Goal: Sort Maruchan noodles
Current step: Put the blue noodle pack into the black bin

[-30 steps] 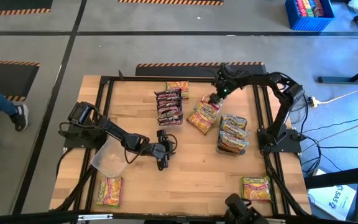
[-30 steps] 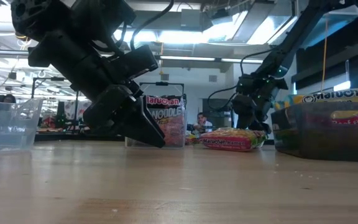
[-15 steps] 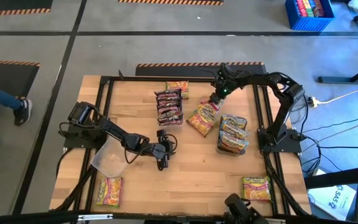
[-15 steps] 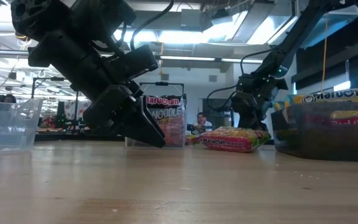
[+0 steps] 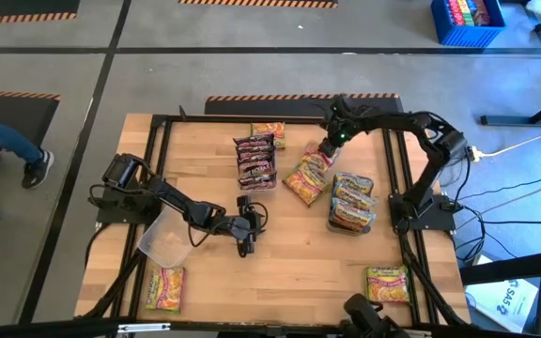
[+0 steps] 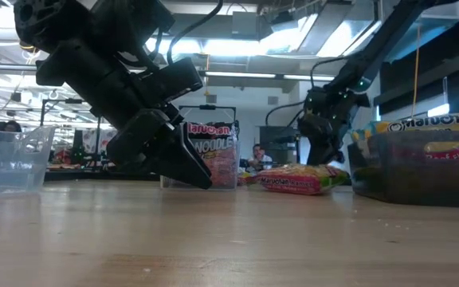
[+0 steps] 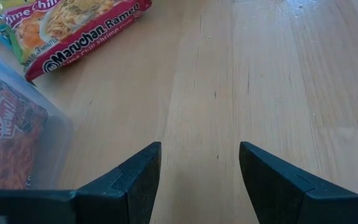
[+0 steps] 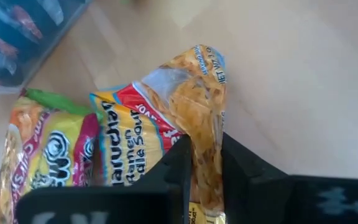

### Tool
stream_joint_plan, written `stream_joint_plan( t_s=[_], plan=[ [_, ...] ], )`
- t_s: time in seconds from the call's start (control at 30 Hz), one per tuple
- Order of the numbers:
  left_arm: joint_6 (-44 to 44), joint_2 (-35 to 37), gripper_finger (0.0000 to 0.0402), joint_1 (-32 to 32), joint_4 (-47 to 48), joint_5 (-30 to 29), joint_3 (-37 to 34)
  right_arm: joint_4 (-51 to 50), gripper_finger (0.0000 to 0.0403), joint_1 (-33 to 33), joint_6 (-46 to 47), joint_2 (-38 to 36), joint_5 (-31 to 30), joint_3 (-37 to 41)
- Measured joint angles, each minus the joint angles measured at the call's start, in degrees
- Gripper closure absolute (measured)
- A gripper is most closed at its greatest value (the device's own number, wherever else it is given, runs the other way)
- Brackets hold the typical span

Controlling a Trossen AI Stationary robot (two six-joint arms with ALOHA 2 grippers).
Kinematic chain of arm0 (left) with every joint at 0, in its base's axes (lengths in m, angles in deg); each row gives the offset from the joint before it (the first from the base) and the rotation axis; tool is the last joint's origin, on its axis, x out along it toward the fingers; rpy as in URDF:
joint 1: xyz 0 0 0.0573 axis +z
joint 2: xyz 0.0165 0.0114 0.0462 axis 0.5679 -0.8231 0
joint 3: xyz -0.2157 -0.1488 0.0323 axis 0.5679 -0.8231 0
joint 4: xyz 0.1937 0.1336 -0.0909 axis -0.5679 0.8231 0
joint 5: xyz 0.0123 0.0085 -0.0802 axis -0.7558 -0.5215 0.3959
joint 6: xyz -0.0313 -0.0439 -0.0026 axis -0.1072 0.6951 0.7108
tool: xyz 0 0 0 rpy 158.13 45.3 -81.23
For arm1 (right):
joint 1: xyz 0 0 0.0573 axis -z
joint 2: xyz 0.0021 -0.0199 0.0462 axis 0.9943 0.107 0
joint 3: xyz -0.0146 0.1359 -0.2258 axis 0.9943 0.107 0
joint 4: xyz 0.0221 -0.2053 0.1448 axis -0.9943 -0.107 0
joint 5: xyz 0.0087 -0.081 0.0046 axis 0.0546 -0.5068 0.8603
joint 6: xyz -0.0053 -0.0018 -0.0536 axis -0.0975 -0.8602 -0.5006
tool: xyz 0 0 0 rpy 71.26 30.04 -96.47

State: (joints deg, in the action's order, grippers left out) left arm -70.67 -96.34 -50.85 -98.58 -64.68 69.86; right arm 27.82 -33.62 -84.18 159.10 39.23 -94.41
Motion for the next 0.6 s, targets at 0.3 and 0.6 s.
stream_joint_plan(
  t_s=[0.3, 0.6],
  plan=[
    [-0.02, 0.00, 0.0191, 0.00, 0.02, 0.00, 0.00, -2.25, 0.0390, 0.00, -0.02, -7.28, -2.80, -0.01],
    [-0.04, 0.00, 0.0191, -0.02, 0.03, 0.00, 0.00, -3.69, 0.0403, -0.02, -0.76, -8.64, -2.34, -0.09]
  ],
)
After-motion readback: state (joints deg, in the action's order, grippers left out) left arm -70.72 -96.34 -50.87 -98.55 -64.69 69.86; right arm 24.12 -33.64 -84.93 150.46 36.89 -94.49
